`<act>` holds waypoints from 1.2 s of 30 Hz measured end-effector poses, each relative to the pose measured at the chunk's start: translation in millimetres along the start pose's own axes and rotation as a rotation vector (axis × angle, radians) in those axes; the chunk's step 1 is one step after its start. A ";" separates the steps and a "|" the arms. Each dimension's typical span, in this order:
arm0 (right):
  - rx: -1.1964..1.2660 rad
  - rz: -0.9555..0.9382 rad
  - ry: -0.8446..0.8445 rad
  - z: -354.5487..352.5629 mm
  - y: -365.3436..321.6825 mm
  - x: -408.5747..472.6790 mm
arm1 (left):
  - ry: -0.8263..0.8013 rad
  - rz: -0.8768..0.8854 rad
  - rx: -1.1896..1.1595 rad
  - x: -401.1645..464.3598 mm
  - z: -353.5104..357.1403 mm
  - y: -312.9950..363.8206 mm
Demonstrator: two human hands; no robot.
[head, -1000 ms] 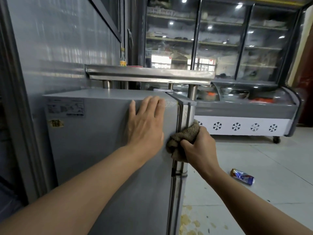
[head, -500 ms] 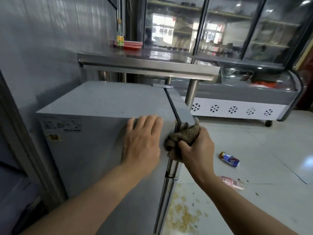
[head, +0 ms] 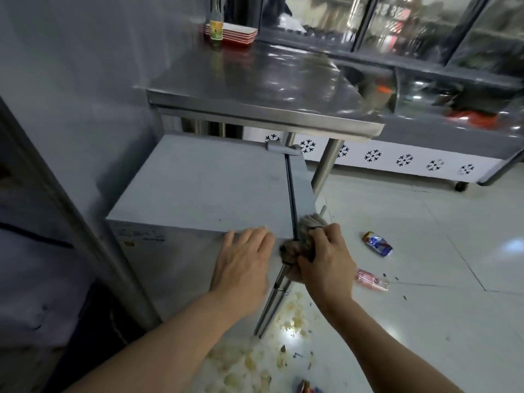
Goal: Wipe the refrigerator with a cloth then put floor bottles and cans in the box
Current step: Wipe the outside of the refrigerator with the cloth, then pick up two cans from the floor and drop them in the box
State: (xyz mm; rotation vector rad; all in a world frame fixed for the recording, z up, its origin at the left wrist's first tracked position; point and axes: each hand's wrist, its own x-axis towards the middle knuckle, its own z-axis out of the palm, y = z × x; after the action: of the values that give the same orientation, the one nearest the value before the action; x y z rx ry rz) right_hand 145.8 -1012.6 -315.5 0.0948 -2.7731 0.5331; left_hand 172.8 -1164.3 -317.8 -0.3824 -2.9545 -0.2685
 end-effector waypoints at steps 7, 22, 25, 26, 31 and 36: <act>0.030 -0.011 -0.151 -38.8 -39.4 3.6 | -0.201 -0.031 -0.132 -11.2 -38.1 -13.8; 0.082 -0.091 -0.287 -19.6 -177.1 89.3 | -0.308 -0.336 -0.191 -72.2 -131.1 -130.5; -0.005 -0.100 -0.403 -0.2 -185.8 93.3 | -0.287 -0.360 -0.204 -79.4 -133.6 -141.6; -0.030 -0.103 -0.456 4.1 -186.6 91.0 | -0.291 -0.373 -0.213 -81.5 -133.0 -143.8; -0.007 -0.104 -0.493 -1.8 -189.1 68.7 | -0.319 -0.373 -0.229 -90.0 -127.9 -145.0; 0.001 -0.139 -0.489 -28.4 -198.4 35.5 | -0.337 -0.372 -0.263 -96.8 -130.1 -139.2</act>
State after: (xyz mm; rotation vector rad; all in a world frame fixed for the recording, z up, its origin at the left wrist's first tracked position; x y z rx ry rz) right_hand 144.8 -1186.4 -209.6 0.4725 -3.2021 0.5328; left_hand 244.8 -1345.2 -229.6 0.1153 -3.3156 -0.7044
